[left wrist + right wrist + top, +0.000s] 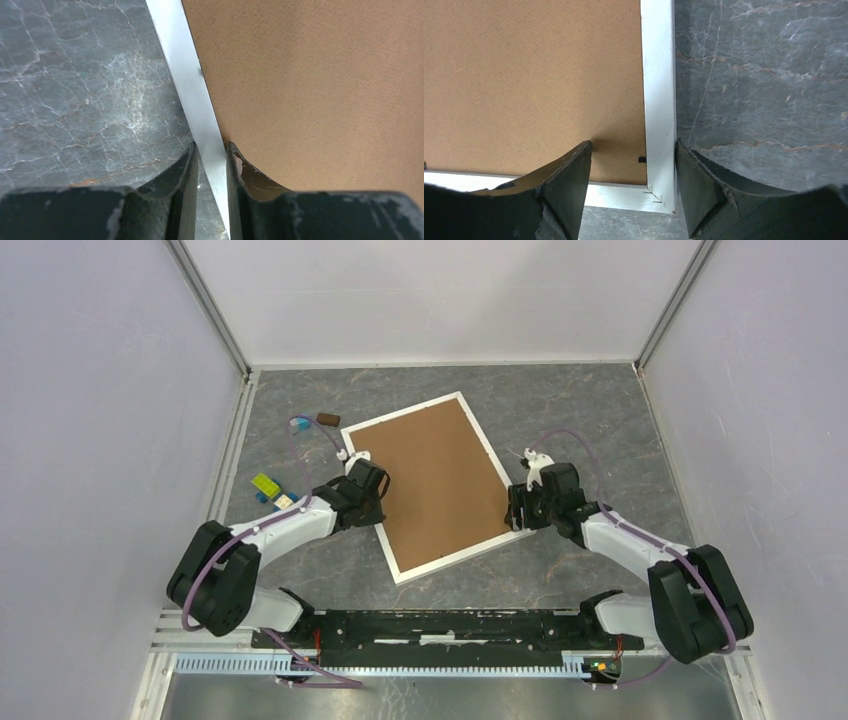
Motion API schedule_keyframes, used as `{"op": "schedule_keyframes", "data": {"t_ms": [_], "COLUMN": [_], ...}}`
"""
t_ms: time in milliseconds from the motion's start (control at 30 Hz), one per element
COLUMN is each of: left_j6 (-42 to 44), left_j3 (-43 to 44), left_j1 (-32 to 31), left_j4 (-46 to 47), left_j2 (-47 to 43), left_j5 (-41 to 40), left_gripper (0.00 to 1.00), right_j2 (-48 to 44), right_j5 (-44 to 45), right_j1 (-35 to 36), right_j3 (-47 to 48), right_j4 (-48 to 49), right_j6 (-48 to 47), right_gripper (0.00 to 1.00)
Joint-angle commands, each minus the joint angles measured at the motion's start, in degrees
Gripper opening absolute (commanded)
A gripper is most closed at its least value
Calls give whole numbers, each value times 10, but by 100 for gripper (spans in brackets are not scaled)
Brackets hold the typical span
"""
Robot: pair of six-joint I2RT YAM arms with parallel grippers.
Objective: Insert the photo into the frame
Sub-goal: Install the photo frame at the center of the board.
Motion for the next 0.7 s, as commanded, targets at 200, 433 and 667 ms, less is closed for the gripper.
{"op": "schedule_keyframes", "data": {"t_ms": [200,433,667], "left_j6": [54,49,53], "left_j3": [33,1,10], "left_j1": [-13,-14,-13], "left_j4": [-13,13,19], "left_j2": [38,20,51], "left_j5": [5,12,22], "left_gripper": [2,2,2], "right_j2": [-112,-43,121], "right_j5": [-115,59,31], "right_j1": [15,8,-12], "right_j3": [-82,65,224], "right_j4": [-34,-111,-70], "right_j6": [60,27,27], "right_gripper": [69,76,54]}}
